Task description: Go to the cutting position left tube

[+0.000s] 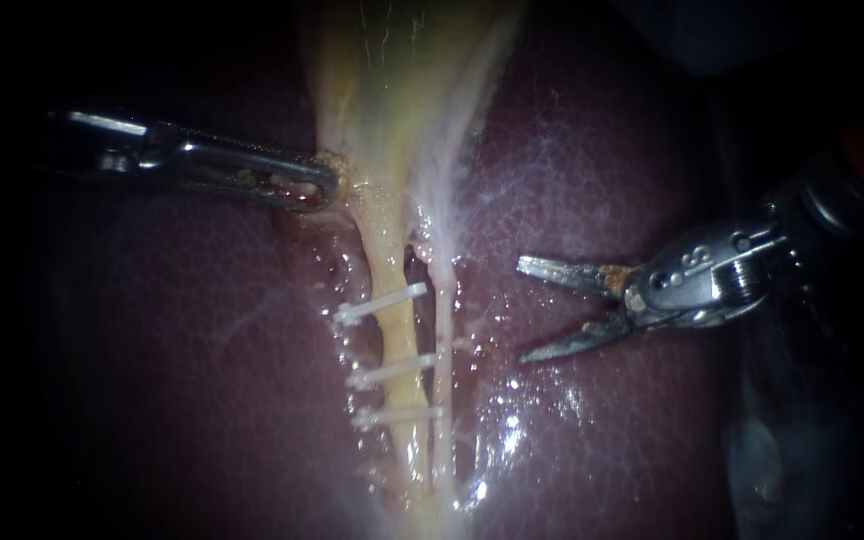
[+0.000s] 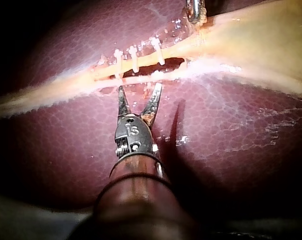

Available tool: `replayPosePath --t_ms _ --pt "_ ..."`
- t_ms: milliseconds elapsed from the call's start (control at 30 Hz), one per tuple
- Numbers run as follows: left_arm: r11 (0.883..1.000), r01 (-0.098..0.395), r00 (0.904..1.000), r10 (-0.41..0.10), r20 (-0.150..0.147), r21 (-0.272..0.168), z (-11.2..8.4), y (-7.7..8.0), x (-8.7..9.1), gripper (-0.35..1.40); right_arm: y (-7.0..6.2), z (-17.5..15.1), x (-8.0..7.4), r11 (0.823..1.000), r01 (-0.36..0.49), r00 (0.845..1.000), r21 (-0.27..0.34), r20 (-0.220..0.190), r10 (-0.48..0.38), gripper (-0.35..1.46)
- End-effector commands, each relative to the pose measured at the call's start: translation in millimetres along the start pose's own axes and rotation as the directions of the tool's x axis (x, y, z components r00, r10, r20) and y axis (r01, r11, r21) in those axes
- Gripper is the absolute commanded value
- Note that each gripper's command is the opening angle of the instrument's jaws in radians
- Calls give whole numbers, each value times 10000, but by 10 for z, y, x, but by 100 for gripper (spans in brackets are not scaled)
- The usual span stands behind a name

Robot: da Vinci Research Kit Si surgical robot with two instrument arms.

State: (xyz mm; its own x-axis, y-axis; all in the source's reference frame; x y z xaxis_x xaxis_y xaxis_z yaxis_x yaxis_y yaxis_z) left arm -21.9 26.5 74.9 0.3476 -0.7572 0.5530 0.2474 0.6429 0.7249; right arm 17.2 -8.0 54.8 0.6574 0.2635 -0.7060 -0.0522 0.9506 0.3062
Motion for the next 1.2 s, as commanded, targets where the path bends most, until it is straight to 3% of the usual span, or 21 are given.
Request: replayPosePath --t_ms 33,233,400,533,633,867,967,1200 --pt "10000 -3 10000 3 -9 29 0 0 0 -35 0 0 0 10000 2 10000 2 -1 -2 140" --pt "10000 24 10000 -24 -22 89 -9 -3 -5 -35 0 0 0 10000 1 10000 1 -1 -1 140" --pt "9999 138 9999 -138 -30 53 -36 -10 -24 -35 0 1 0 10000 2 10000 55 -26 -2 140" --pt "9997 257 9995 -255 193 -59 -61 -14 -41 -35 1 1 0 10000 0 10000 79 -38 1 140" --pt "9996 279 9993 -277 236 -103 -68 -15 -44 -35 1 2 1 9999 -4 10000 102 -49 4 140" --pt "9996 276 9993 -274 266 -105 -69 -16 -42 -35 2 7 4 9992 -3 9998 389 -186 10 139" --pt "9996 270 9993 -266 271 -126 -67 -17 -41 -35 1 14 5 9959 -540 9979 721 -319 564 137" --pt "9995 255 9993 -250 282 -172 -62 -18 -37 -35 -2 45 4 9612 -2087 9744 1801 -460 2202 135"
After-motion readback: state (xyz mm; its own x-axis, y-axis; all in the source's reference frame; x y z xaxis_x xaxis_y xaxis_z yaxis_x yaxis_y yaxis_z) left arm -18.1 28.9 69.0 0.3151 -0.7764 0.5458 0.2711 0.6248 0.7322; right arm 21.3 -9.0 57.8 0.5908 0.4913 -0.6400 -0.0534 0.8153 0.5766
